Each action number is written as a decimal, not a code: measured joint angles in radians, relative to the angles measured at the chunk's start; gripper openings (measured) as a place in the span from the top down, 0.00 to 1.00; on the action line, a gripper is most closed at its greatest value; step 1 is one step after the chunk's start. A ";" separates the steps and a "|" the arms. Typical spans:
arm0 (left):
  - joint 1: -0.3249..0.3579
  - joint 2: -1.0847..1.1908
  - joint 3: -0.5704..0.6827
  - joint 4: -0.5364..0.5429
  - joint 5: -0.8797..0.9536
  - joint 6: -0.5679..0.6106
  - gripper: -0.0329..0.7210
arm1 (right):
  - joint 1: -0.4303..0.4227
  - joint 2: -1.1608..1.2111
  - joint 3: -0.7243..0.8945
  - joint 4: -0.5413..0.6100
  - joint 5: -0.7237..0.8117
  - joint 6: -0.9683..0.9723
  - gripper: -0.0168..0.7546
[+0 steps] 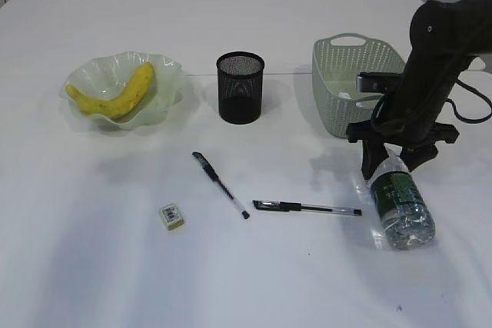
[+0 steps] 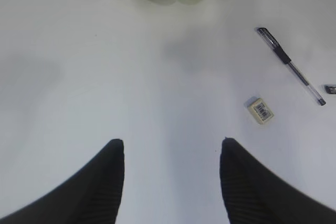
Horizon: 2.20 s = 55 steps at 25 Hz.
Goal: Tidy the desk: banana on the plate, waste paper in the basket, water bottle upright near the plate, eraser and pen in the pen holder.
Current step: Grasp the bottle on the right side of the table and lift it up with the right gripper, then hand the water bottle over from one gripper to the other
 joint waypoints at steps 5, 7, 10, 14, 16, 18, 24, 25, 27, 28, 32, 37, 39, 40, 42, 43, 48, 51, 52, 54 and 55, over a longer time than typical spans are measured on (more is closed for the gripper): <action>0.000 0.000 0.000 0.000 0.000 0.000 0.41 | 0.000 -0.038 0.000 -0.002 0.024 0.000 0.45; 0.000 0.000 0.000 0.000 0.000 0.000 0.41 | 0.000 -0.056 0.000 -0.002 0.035 0.000 0.45; 0.000 0.000 0.000 0.000 0.000 0.000 0.41 | 0.000 -0.085 0.000 -0.002 0.063 0.000 0.45; 0.000 0.000 0.000 0.000 0.000 0.000 0.41 | 0.009 -0.159 0.062 -0.006 0.071 -0.010 0.45; 0.000 0.000 0.000 0.000 0.000 0.000 0.41 | 0.019 -0.213 0.130 -0.010 0.050 -0.011 0.45; 0.000 0.000 0.000 0.000 0.000 0.000 0.41 | 0.033 -0.281 0.218 -0.010 0.024 -0.011 0.45; 0.000 0.000 0.000 0.002 0.000 0.000 0.41 | 0.082 -0.500 0.418 -0.012 -0.030 -0.013 0.45; 0.000 0.000 0.000 0.002 0.000 0.000 0.41 | 0.091 -0.540 0.440 -0.012 -0.035 -0.013 0.45; 0.000 0.000 0.000 0.002 0.000 0.000 0.41 | 0.107 -0.612 0.468 -0.010 -0.039 -0.013 0.45; 0.000 0.000 0.000 0.002 0.000 0.000 0.41 | 0.115 -0.650 0.477 -0.006 -0.041 -0.013 0.45; 0.000 0.000 0.000 0.002 0.000 0.000 0.41 | 0.125 -0.773 0.485 0.012 -0.056 -0.013 0.45; 0.000 0.000 0.000 0.002 -0.017 0.000 0.41 | 0.125 -0.829 0.485 0.028 -0.082 -0.076 0.45; 0.000 0.000 0.000 0.000 -0.025 0.000 0.41 | 0.125 -0.829 0.487 0.050 -0.085 -0.126 0.45; 0.000 0.000 0.000 0.000 -0.024 0.000 0.41 | 0.125 -0.829 0.487 0.065 -0.092 -0.155 0.45; 0.000 0.000 0.000 -0.007 -0.024 0.000 0.41 | 0.125 -0.829 0.487 0.110 -0.119 -0.217 0.45; 0.000 0.000 0.000 -0.016 -0.026 0.000 0.41 | 0.125 -0.829 0.487 0.133 -0.138 -0.244 0.45; 0.000 0.000 0.000 -0.050 -0.032 0.000 0.41 | 0.125 -0.829 0.487 0.254 -0.229 -0.418 0.45; 0.000 0.000 0.000 -0.065 -0.032 0.000 0.41 | 0.125 -0.829 0.487 0.355 -0.269 -0.555 0.45; 0.000 0.000 0.000 -0.067 -0.032 0.000 0.41 | 0.125 -0.829 0.487 0.404 -0.280 -0.609 0.45; 0.000 0.000 0.000 -0.067 -0.032 0.000 0.41 | 0.125 -0.829 0.487 0.503 -0.297 -0.707 0.45; 0.000 0.000 0.000 -0.069 -0.032 0.000 0.41 | 0.125 -0.829 0.487 0.558 -0.300 -0.762 0.45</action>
